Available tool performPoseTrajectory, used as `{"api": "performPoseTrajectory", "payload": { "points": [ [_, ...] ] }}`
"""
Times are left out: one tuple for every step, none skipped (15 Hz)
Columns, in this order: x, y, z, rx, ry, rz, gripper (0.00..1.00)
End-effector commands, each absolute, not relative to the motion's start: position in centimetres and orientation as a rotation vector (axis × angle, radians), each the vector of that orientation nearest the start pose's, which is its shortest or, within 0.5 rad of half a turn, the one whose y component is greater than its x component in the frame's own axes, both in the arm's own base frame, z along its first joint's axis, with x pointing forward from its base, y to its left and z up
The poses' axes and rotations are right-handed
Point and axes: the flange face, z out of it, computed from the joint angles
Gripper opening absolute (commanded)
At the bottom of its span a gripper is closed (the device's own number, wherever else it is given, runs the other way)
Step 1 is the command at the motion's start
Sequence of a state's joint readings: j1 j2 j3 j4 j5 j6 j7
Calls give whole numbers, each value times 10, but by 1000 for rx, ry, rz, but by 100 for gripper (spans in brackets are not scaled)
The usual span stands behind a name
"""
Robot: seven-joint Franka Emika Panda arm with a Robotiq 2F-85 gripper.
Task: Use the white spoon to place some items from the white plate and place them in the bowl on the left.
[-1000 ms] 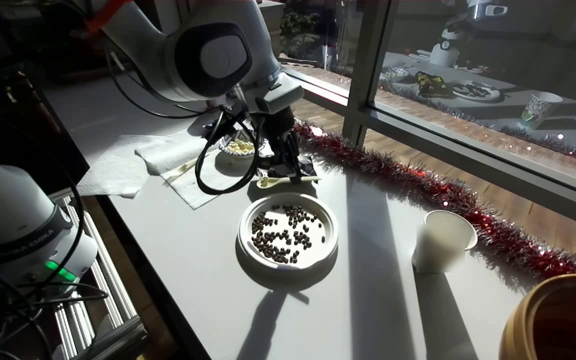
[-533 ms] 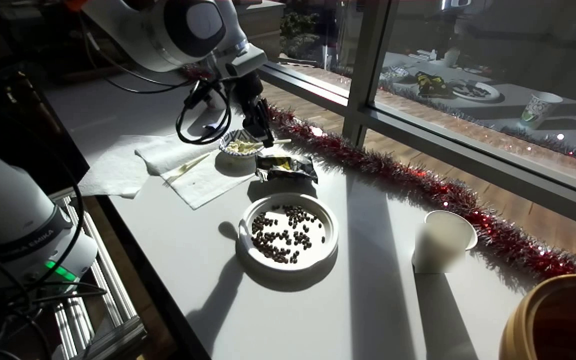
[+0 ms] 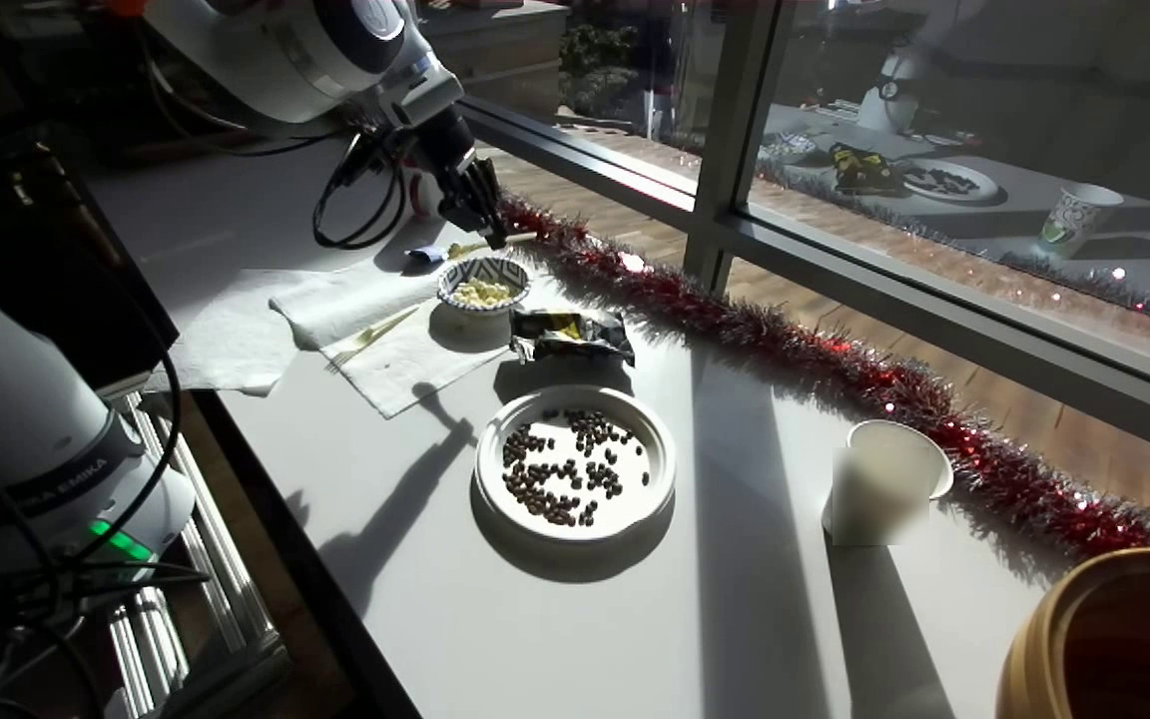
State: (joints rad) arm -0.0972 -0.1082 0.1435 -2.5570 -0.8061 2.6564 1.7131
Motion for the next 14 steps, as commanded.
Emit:
{"api": "performPoseTrajectory", "payload": {
  "points": [
    [465, 53, 321, -2775, 1554, -935, 3],
    [465, 55, 320, -2773, 1560, -980, 3],
    [466, 54, 318, -2772, 1566, -1018, 3],
    [468, 54, 316, -2767, 1565, -1073, 3],
    [469, 54, 314, -2756, 1556, -1129, 3],
    [470, 55, 313, -2738, 1536, -1202, 3],
    [471, 58, 312, -2716, 1510, -1276, 3],
    [473, 61, 309, -2697, 1489, -1340, 3],
    [473, 64, 306, -2670, 1473, -1399, 3],
    [474, 67, 301, -2647, 1461, -1451, 3],
    [474, 70, 296, -2627, 1461, -1489, 3],
    [472, 73, 289, -2615, 1454, -1535, 3],
    [471, 76, 283, -2611, 1446, -1563, 3],
    [469, 80, 277, -2602, 1434, -1598, 3]
  ]
}}
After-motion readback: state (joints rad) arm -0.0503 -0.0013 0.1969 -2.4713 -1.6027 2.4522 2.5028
